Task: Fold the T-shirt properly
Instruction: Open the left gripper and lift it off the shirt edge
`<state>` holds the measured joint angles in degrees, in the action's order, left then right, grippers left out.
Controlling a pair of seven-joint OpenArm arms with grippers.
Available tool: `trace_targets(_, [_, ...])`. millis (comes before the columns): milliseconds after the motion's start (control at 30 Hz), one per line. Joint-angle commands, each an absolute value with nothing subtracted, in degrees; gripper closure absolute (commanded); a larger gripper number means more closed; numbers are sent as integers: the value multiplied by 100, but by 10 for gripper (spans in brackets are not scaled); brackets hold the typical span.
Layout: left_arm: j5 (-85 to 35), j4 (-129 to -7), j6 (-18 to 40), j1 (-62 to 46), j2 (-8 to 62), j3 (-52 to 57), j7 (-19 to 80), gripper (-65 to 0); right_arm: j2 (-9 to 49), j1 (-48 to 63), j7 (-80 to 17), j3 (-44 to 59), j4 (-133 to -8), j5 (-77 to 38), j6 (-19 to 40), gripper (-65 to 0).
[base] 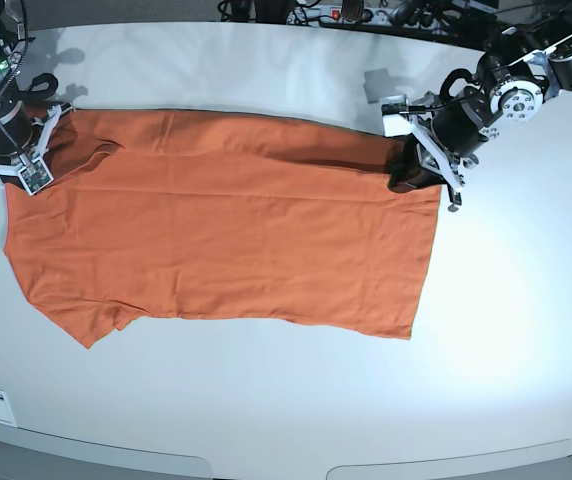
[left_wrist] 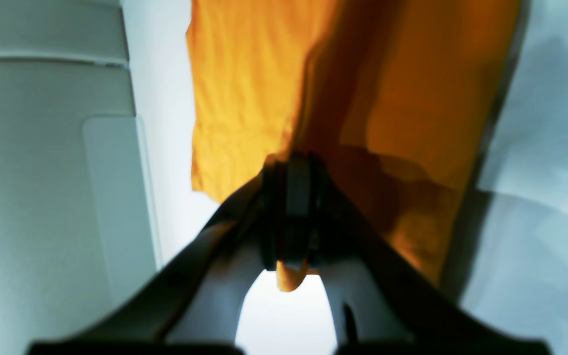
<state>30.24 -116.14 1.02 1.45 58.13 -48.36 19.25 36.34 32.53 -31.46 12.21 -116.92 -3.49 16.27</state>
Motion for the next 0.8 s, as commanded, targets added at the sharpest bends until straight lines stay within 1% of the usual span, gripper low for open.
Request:
trace_targets(0, [3103,-11692,-91,193,5907,-4786,1918,0,3734,3238,-3057,1282,-11756,-303,1542,0])
trace_targets(133, [3148,-11692,-419,191,5905,-4786,2003,0,3734,3238,-2932,1282,-11756,-303,1546,0])
trace_targets(367, [3168,-11692,-412,193,5902,-4786,1997,0,3734,3197,-2904,1280,-11734,-316,1590,0])
trace_targets(567, [3155,-11692,-405,228,5902,-4786,1927,0,3734,2786,-2915,1280,-11262,-569,1608,0])
trace_targets(667, [2982,-11688,-360,458,5905,-4786,1931,0,3732,2602,-2915,1280,-10975,-624,1796,0])
trace_targets(767, [2626,-11688,-196,749,5900,-4786,1883,0,3732,2571,-2936,1280,-10890,-755,1804,0])
